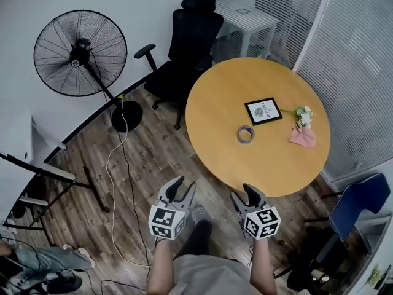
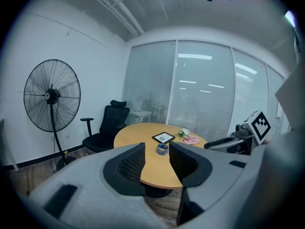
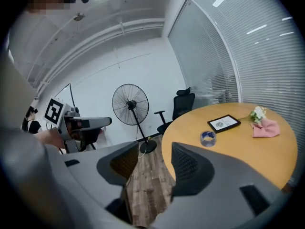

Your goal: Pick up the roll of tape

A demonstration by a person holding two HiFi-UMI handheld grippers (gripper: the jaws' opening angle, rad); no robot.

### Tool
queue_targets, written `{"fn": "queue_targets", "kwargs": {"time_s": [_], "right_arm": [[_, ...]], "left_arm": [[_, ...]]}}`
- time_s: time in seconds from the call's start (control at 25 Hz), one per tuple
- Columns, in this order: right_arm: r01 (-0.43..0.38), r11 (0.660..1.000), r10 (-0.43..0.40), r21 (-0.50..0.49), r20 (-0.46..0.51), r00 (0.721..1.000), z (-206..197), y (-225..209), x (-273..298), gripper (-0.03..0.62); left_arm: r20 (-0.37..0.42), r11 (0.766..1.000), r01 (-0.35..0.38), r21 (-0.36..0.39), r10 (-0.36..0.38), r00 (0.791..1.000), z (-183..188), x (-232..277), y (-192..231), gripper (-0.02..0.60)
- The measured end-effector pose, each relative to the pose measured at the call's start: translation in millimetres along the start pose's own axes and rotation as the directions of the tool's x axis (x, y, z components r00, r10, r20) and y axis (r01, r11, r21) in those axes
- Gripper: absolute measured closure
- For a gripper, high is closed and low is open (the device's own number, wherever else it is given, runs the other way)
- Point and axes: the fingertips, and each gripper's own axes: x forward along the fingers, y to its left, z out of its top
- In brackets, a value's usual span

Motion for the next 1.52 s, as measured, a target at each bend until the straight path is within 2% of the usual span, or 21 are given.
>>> {"fn": "queue_targets", "kwargs": {"time_s": [0.2, 0.36, 0.64, 0.88, 1.12, 1.28, 1.52], "right_arm": [[0.052, 0.999, -0.052, 0.011, -0.016, 0.999, 27.0, -15.3, 53.9, 0.387], [0.074, 0.997, -0.074, 0.004, -0.038, 0.997, 34.9, -28.7, 81.0, 0.387], [0.126, 0.992, -0.125, 0.007, -0.062, 0.990, 40.7, -54.1, 101.5, 0.387], [0.162, 0.987, -0.161, 0.012, -0.069, 0.985, 49.6, -89.8, 109.7, 0.387], [0.162, 0.986, -0.164, -0.028, -0.093, 0.982, 60.8, -124.4, 130.4, 0.387], [0.170, 0.985, -0.173, -0.036, -0.119, 0.978, 66.2, -164.4, 143.7, 0.387], [0.176, 0.983, -0.182, -0.046, -0.169, 0.969, 72.5, -223.4, 168.8, 0.387]], "left_arm": [[-0.010, 0.999, 0.049, -0.013, -0.050, 0.999, 19.1, 41.6, 44.8, 0.423], [-0.005, 0.996, 0.081, -0.047, -0.081, 0.997, 24.2, 63.0, 57.4, 0.423], [-0.054, 0.987, 0.140, -0.086, -0.145, 0.988, -0.2, 72.4, 52.1, 0.423], [-0.029, 0.988, 0.141, -0.067, -0.144, 0.989, 17.4, 86.0, 48.3, 0.423], [-0.026, 0.988, 0.129, -0.080, -0.132, 0.991, 26.3, 109.5, 48.5, 0.423], [-0.055, 0.986, 0.139, -0.092, -0.144, 0.988, 22.9, 139.5, 32.7, 0.423], [-0.093, 0.986, 0.155, -0.060, -0.160, 0.983, 36.3, 195.7, 14.9, 0.423]]}}
